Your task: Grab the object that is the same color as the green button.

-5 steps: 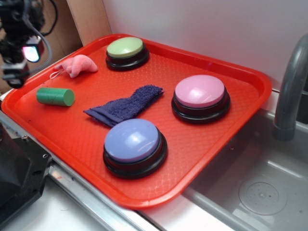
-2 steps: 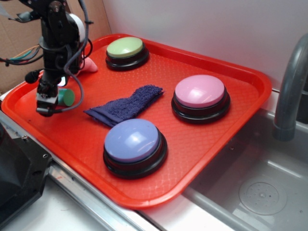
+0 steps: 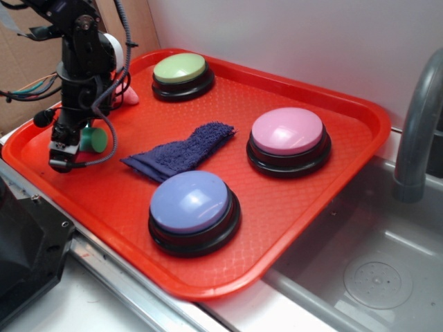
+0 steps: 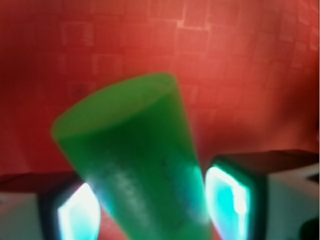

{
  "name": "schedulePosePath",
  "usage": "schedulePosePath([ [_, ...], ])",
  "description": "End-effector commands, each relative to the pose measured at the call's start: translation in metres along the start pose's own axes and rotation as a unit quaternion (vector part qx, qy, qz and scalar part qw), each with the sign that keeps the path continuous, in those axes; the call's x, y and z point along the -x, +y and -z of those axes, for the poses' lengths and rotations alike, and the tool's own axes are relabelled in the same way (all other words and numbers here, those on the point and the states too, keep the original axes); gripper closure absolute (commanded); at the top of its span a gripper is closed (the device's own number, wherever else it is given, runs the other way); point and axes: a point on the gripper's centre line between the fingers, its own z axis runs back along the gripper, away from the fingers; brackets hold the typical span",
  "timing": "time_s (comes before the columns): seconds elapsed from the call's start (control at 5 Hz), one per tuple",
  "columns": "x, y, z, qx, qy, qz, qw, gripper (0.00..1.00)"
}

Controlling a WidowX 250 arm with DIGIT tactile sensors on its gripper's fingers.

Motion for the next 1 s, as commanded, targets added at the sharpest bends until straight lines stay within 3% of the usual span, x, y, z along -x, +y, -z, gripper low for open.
schedulePosePath([
  [0.0, 0.003, 0.012, -0.027, -0.014, -0.048, -0.106, 0.993, 1.00],
  [0.2, 0.008, -0.007, -0.082, 0.058, -0.109, -0.219, 0.968, 1.00],
  [0.4, 0.004, -0.034, -0.143, 0.114, -0.157, -0.332, 0.923, 1.00],
  [0.6, -0.004, -0.043, -0.189, 0.173, -0.141, -0.436, 0.872, 1.00],
  [0.8, -0.015, -0.046, -0.219, 0.149, -0.174, -0.464, 0.856, 1.00],
])
